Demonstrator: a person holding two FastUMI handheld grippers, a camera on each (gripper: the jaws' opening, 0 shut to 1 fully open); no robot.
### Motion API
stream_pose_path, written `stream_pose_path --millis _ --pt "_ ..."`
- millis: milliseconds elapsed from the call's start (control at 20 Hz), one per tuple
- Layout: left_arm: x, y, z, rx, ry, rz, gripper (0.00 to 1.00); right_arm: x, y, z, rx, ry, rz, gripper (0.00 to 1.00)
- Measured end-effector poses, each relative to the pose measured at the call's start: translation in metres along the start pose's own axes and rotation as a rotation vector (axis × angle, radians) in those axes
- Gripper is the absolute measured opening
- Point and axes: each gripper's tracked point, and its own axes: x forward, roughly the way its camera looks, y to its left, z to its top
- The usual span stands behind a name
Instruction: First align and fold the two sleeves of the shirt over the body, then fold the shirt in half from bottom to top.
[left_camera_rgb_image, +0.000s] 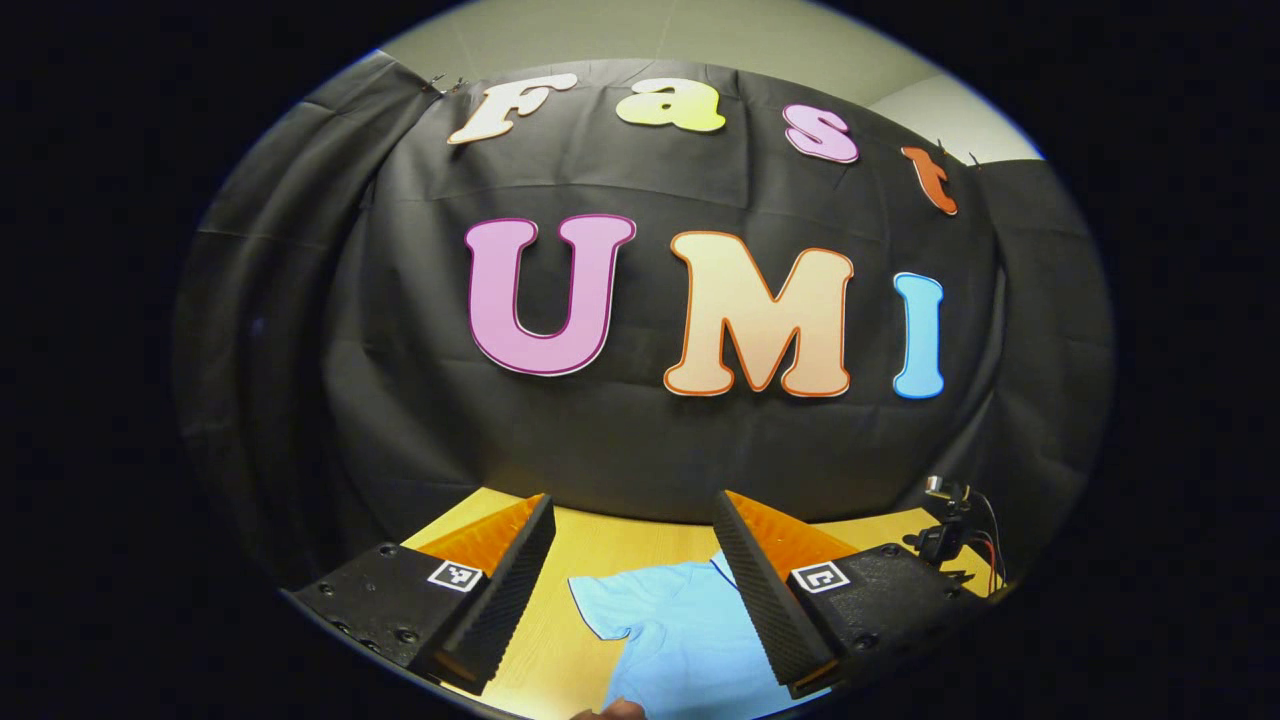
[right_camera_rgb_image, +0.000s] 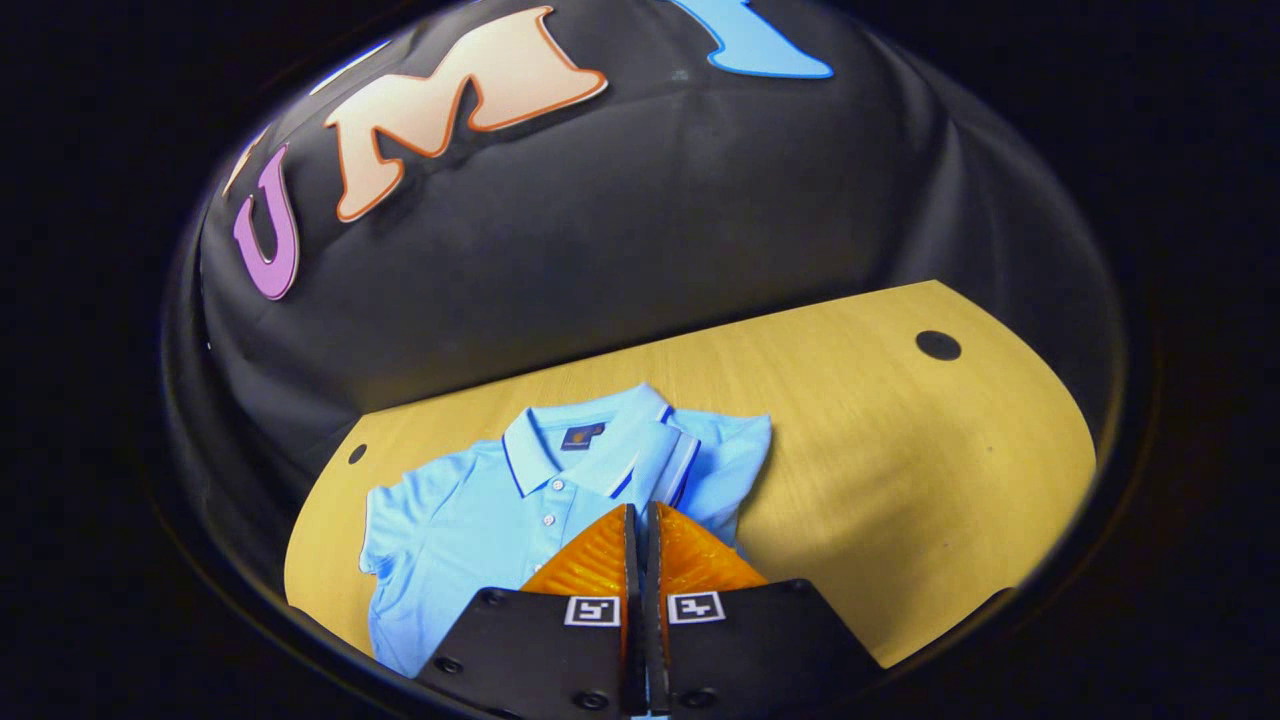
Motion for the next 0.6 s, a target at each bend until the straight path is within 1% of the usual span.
stream_pose_path --millis 50,100,150,250,300,350,600 --pt "0.002 0.004 -0.004 0.003 0.004 0.009 0.94 -0.004 0.003 -0.002 -0.016 -0.002 0.000 0.09" --pt "0.005 0.009 -0.008 0.006 0.012 0.019 0.96 -0.004 0.007 -0.002 -0.026 -0.005 0.008 0.09" --pt "0.008 0.014 -0.014 0.009 0.021 0.028 0.96 -0.010 0.010 0.002 -0.037 -0.016 0.020 0.39" --pt "0.015 0.022 -0.024 0.012 0.038 0.045 0.96 -0.024 0.009 0.012 -0.083 -0.049 0.010 1.00" --pt "0.018 0.025 -0.030 0.012 0.047 0.051 0.95 -0.033 0.011 0.018 -0.102 -0.066 0.016 1.00" --pt "0.024 0.027 -0.036 0.011 0.058 0.054 0.95 -0.045 0.014 0.024 -0.116 -0.083 0.024 0.98" --pt "0.051 0.030 -0.075 -0.010 0.143 0.055 0.96 -0.106 0.019 0.049 -0.144 -0.174 0.039 0.98"
